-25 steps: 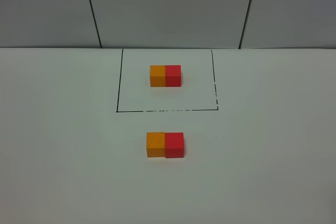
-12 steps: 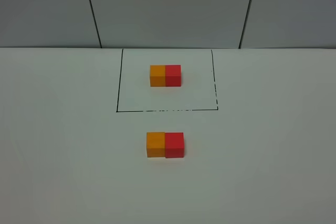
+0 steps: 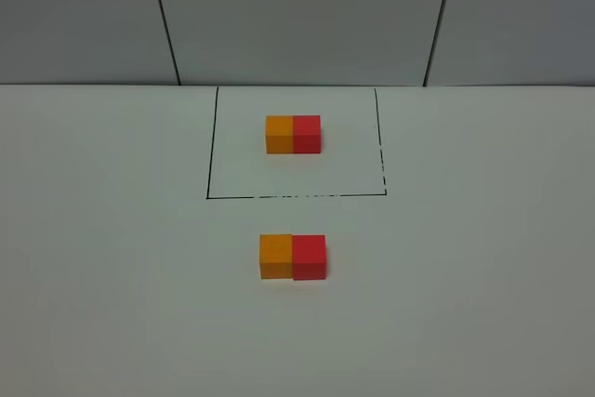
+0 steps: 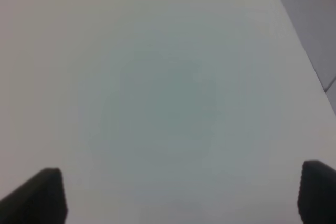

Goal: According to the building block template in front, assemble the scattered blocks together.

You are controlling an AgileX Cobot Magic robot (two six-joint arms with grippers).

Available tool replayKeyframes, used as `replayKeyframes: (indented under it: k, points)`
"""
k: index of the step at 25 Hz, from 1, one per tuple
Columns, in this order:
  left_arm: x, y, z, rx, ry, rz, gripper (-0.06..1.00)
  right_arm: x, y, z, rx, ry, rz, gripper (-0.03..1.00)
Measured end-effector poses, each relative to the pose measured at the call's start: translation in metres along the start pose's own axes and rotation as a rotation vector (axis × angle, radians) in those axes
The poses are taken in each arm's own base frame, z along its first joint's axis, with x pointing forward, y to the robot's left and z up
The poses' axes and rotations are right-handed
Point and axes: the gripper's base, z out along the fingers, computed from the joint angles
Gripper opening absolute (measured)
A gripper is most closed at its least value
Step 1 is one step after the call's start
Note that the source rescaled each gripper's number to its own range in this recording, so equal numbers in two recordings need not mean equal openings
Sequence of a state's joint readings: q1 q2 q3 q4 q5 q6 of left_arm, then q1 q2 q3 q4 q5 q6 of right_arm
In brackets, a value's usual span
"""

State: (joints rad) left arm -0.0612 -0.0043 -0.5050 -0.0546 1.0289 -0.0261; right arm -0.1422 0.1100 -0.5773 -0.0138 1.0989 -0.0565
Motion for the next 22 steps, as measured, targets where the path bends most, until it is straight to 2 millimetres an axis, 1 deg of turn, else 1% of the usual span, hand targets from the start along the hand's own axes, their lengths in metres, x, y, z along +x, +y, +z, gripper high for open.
replayKeyframes:
  k: [5,22]
  points:
    - [0.000,0.000,0.000,0.000,0.000,0.000,0.84,0.015,0.001,0.007,0.001,0.004,-0.002,0.77]
    - [0.000,0.000,0.000,0.000,0.000,0.000,0.84,0.016,0.001,0.012,-0.048,-0.026,-0.034,0.76]
